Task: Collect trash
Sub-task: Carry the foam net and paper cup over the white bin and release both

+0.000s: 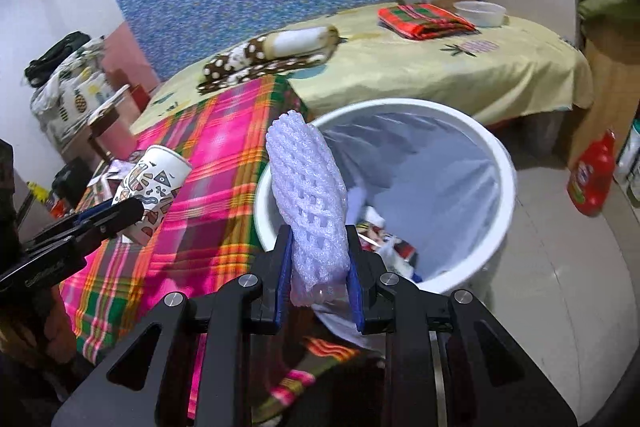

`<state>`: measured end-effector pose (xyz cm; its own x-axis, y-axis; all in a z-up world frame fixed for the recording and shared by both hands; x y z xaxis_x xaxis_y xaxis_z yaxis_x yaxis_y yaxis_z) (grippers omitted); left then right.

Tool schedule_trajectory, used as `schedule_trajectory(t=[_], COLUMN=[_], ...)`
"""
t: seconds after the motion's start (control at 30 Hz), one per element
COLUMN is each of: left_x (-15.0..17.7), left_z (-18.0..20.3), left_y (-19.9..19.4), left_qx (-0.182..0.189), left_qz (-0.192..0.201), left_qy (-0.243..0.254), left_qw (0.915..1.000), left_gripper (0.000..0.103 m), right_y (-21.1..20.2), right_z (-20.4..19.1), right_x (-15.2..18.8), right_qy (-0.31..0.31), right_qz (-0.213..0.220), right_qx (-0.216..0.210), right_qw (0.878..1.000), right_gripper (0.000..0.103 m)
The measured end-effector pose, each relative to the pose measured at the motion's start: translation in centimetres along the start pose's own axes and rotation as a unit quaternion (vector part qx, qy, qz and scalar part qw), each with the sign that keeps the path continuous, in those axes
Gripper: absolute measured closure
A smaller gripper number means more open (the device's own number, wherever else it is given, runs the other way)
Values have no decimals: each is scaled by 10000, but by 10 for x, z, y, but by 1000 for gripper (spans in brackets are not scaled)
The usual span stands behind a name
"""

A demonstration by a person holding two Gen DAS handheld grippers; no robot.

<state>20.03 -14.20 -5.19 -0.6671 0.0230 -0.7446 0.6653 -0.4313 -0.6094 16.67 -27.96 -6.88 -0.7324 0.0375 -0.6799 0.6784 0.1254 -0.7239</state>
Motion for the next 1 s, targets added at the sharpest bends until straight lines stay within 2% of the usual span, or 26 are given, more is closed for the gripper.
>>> schedule_trajectory(t=[0.27,0.57,0.67,0.73,0.83,0.9,1.0], left_x=[-8,-3,-2,-1,-1,-1,-2], left_z=[27,41,46,48,52,53,53], left_y=[38,70,76,81,84,85,84], left_qx=[303,569,676,751,835,881,968], left_qz=[-250,-532,-600,-651,-660,-655,-610], left_qy=[222,306,339,344,349,335,301], left_qw=[9990,9965,9953,9945,9937,9934,9930], left_gripper=[61,61,61,61,60,58,48], right_y=[12,21,23,23,24,23,23], right_z=[19,33,35,38,42,44,43], right_x=[4,7,7,6,4,4,4], right_qy=[75,109,102,137,199,212,219], right_qz=[-204,-368,-378,-355,-330,-320,-315], right_qx=[125,190,241,280,269,279,262], right_qw=[9997,9991,9989,9989,9989,9989,9989], right_gripper=[74,73,68,57,48,48,48])
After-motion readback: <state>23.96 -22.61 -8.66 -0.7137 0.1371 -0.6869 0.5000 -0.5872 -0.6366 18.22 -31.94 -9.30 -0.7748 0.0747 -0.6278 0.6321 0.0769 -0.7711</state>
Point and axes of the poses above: each gripper's, at about its wrist camera, not at the fingertips, and y roughly the way its jaws point, z to its right, x to its underside, the point moved 8 cm from there along y, roughly the way its jaws point, and after that the axes turned 11 degrees about x, right-handed, at the moved point
